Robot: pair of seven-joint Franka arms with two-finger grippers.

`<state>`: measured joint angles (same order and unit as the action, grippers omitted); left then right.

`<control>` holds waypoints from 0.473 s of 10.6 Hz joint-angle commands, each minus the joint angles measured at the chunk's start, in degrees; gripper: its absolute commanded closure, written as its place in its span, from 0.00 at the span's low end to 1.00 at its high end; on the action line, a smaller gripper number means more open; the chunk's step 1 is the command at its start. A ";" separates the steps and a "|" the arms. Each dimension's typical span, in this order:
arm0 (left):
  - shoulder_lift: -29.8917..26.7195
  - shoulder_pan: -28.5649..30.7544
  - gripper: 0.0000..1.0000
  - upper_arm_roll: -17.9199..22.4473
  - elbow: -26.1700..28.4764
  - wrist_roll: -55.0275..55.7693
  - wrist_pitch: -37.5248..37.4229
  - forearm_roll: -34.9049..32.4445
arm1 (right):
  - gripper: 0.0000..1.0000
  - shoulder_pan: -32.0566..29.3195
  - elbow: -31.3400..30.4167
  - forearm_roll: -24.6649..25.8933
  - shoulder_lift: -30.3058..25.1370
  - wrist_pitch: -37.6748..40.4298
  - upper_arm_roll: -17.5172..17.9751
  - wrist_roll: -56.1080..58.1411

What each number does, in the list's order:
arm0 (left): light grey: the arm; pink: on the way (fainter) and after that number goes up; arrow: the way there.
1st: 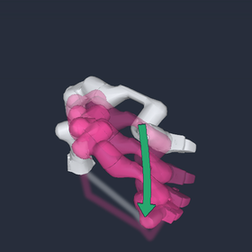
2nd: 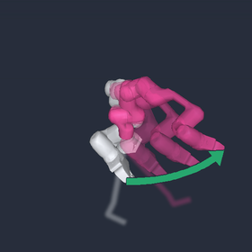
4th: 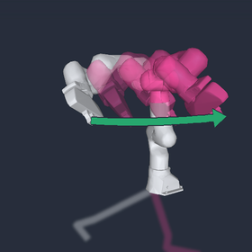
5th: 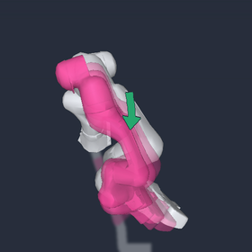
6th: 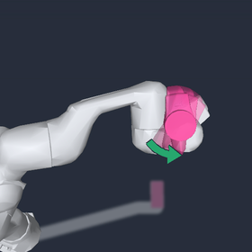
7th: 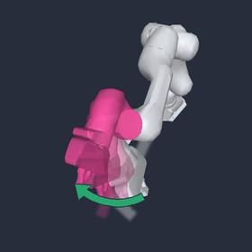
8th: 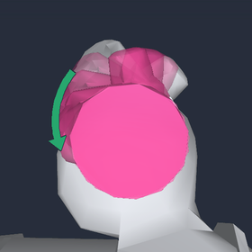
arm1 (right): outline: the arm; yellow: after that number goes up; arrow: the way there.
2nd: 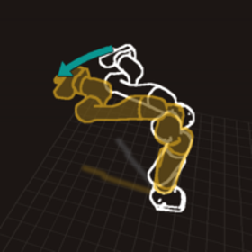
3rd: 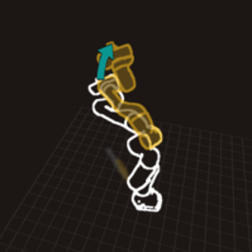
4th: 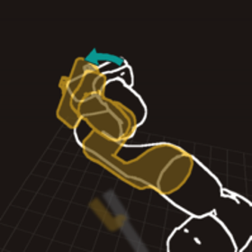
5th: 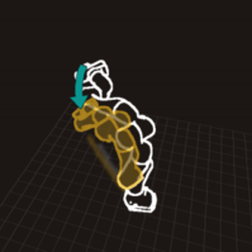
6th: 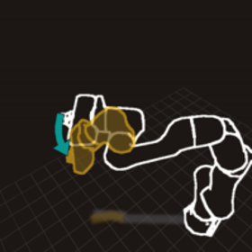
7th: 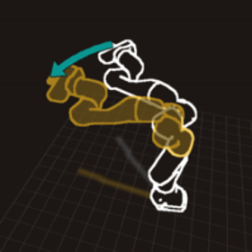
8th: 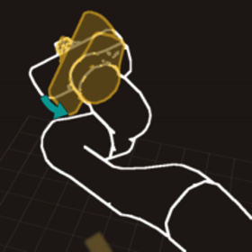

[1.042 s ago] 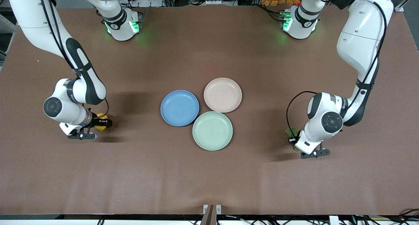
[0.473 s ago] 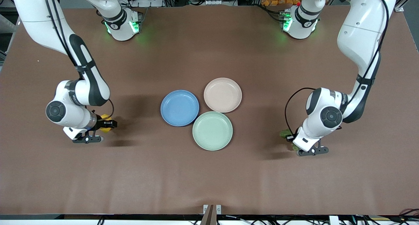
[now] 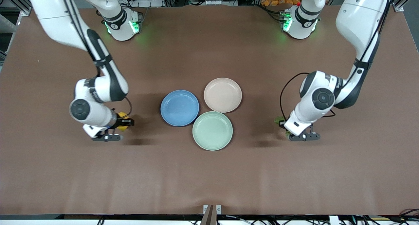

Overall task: Place lemon and lettuce in plates
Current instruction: 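Carry the lemon over the blue plate while the left gripper carries lettuce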

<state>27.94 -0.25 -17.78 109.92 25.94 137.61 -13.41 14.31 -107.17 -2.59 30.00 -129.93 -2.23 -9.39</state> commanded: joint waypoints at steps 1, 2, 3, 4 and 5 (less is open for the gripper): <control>-4.56 0.78 1.00 -2.16 5.47 2.44 0.90 -0.74 | 0.60 4.65 1.95 -0.84 -2.14 3.98 -0.32 -4.82; -4.91 0.69 1.00 -3.56 5.91 4.45 0.99 -0.74 | 0.60 7.11 2.40 -0.93 -2.14 4.16 -0.41 -7.80; -5.35 0.69 1.00 -4.97 6.44 6.56 0.99 -0.74 | 0.60 8.96 2.75 -0.93 -2.14 4.16 -0.32 -10.01; -5.35 0.69 1.00 -6.38 6.79 8.67 0.99 -0.74 | 0.60 10.89 2.84 -1.02 -2.14 4.07 -0.32 -11.77; -5.35 0.34 1.00 -8.22 6.88 12.08 0.99 -0.74 | 0.60 12.56 2.93 -1.02 -2.14 3.81 -0.32 -14.14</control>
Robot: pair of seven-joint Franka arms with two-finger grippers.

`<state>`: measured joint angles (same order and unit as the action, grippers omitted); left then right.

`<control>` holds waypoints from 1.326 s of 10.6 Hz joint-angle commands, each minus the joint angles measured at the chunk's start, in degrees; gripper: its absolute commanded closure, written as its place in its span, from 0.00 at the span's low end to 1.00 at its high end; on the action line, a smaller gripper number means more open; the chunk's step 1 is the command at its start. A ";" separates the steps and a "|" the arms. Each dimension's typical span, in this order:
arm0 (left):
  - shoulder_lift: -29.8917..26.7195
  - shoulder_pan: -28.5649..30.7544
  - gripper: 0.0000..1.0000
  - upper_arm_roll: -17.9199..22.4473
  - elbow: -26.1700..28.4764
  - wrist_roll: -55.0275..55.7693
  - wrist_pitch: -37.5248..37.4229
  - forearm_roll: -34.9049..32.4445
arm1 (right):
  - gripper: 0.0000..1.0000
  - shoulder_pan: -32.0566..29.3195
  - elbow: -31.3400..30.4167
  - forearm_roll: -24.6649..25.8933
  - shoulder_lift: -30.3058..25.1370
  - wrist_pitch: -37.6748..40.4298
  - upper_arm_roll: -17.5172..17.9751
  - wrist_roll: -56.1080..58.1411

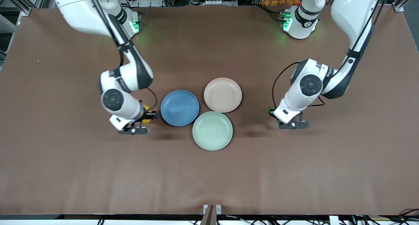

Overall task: Place lemon and lettuce in plates
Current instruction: 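Carry the lemon over the blue plate while the left gripper carries lettuce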

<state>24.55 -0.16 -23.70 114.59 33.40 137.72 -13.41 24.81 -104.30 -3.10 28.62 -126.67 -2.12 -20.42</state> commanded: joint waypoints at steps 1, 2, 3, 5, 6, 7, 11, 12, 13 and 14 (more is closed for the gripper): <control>-1.96 0.07 1.00 -4.32 2.30 7.96 0.89 -0.83 | 0.60 3.56 0.14 -0.51 -0.76 0.46 -0.43 -4.62; -1.96 -0.02 1.00 -6.43 2.39 10.95 0.71 -0.83 | 0.60 4.36 0.15 -0.51 -0.67 0.29 -0.43 -4.72; -1.96 -0.97 1.00 -8.10 2.31 15.24 0.71 -0.91 | 0.60 5.32 0.15 -0.59 -0.50 0.20 -0.43 -4.72; -1.70 -3.78 1.00 -9.35 1.69 21.33 0.71 -1.00 | 0.57 7.43 0.15 -1.81 -0.06 -0.76 -0.43 -4.81; -1.26 -5.71 1.00 -9.35 1.43 23.79 0.71 -1.09 | 0.56 8.05 0.15 -2.52 0.38 -2.60 -0.43 -4.81; -1.00 -7.38 1.00 -9.35 1.08 26.07 0.71 -1.35 | 0.55 8.32 0.15 -2.53 0.82 -3.75 -0.43 -4.81; 1.11 -12.40 1.00 -9.26 -0.77 31.37 0.71 -1.44 | 0.52 10.16 0.06 -2.53 3.89 -8.41 -0.51 -4.81; 1.12 -12.76 1.00 -9.26 -0.86 31.98 0.71 -1.44 | 0.52 10.51 0.06 -2.53 4.68 -9.46 -0.51 -4.81; 1.20 -13.02 1.00 -9.26 -0.95 32.51 0.80 -1.44 | 0.52 10.60 0.06 -2.53 5.39 -10.34 -0.43 -4.81; 1.55 -13.03 1.00 -9.26 -0.95 32.60 0.71 -1.44 | 0.51 10.87 0.06 -2.53 5.74 -10.52 -0.51 -4.81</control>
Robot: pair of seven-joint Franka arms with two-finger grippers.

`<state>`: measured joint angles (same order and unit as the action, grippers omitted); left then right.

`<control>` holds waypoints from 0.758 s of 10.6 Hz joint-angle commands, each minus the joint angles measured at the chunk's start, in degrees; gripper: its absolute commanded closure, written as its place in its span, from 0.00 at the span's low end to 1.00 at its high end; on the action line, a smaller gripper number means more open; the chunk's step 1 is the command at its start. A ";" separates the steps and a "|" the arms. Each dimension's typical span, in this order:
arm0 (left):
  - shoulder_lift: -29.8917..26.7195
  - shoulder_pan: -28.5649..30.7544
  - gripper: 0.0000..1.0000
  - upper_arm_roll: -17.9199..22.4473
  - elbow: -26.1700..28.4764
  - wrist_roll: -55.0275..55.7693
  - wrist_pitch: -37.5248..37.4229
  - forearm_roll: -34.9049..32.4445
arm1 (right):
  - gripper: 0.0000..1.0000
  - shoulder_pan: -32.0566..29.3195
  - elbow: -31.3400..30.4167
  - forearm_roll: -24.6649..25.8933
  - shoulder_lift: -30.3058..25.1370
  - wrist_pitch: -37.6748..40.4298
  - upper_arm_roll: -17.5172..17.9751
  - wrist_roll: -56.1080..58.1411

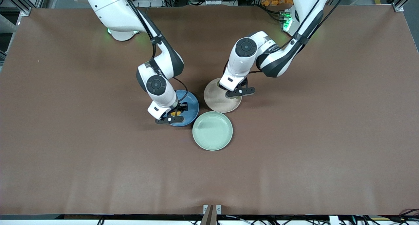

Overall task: Place lemon and lettuce in plates
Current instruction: 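Carry the lemon over the blue plate while the left gripper carries lettuce, then open the right gripper over the blue plate while the left releases lettuce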

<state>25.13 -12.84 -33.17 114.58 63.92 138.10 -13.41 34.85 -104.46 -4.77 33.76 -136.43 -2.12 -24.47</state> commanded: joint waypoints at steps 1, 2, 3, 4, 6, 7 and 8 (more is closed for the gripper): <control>1.15 -0.86 1.00 0.30 -0.94 2.17 0.33 -1.44 | 0.51 1.10 0.13 -0.85 1.30 -1.73 -0.52 -0.84; 1.41 -1.39 1.00 0.38 -0.94 2.60 0.33 -1.44 | 0.51 1.19 0.13 -0.85 1.91 -2.87 -0.52 -1.45; 1.42 -1.57 1.00 0.38 -0.94 2.96 0.33 -1.44 | 0.48 1.36 0.13 -0.85 2.18 -3.40 -0.52 -1.89; 1.42 -2.09 1.00 0.38 -0.94 3.40 0.33 -1.44 | 0.45 1.71 0.13 -0.85 2.45 -3.50 -0.52 -1.90; 1.50 -2.98 0.99 0.56 -1.02 6.73 0.33 -1.53 | 0.25 2.15 0.22 -0.94 3.23 -3.50 -0.52 -5.48; 1.68 -2.98 0.42 0.56 -1.02 6.74 0.33 -1.62 | 0.09 2.59 0.22 -0.94 3.33 -3.50 -0.52 -5.93; 1.77 -2.98 0.00 0.56 -1.02 6.83 0.33 -4.23 | 0.00 2.60 0.22 -0.94 3.33 -3.50 -0.52 -5.94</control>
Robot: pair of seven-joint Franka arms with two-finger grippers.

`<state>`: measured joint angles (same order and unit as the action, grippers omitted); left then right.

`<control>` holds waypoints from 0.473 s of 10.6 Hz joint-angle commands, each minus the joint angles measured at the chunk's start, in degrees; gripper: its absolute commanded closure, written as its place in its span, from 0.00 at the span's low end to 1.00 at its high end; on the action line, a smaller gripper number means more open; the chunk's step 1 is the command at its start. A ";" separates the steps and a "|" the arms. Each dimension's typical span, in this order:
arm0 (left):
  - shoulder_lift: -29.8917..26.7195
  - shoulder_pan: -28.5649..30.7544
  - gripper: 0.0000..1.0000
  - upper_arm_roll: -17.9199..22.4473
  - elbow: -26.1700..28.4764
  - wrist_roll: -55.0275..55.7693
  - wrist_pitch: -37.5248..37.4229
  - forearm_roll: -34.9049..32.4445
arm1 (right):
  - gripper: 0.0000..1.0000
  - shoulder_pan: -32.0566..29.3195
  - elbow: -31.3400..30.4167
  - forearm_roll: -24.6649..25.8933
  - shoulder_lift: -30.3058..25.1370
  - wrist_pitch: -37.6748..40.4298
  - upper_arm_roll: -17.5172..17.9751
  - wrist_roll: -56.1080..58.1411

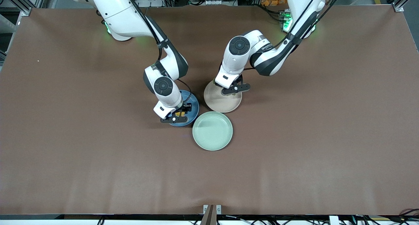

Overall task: Place lemon and lettuce in plates
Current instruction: 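Open the right gripper over the blue plate while the left releases lettuce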

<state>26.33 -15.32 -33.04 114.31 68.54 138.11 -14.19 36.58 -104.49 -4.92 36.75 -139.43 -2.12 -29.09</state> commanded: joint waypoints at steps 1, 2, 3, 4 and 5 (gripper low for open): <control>0.57 -0.50 0.00 0.44 -0.76 3.09 0.32 -3.91 | 0.00 0.86 0.34 -0.79 0.26 -0.50 -0.52 -1.32; 0.57 -0.33 0.00 0.44 -0.85 3.27 0.32 -4.00 | 0.00 0.86 0.34 -0.79 0.26 -0.50 -0.52 -1.32; 0.48 0.28 0.00 0.52 -1.02 3.27 0.32 -4.00 | 0.00 0.77 0.34 -0.79 0.17 -0.32 -0.52 -1.32; 0.48 0.46 0.00 0.61 -1.54 3.27 0.32 -4.00 | 0.00 0.60 0.43 -0.79 -0.01 -0.32 -0.52 -1.41; 0.48 0.55 0.00 0.87 -1.64 3.27 0.32 -4.00 | 0.00 0.25 0.95 -0.79 -0.27 0.20 -0.52 -1.32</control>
<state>26.46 -14.86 -32.42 113.58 69.70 138.12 -16.13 36.76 -104.34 -5.06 36.74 -139.61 -2.28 -29.69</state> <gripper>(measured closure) 0.207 0.000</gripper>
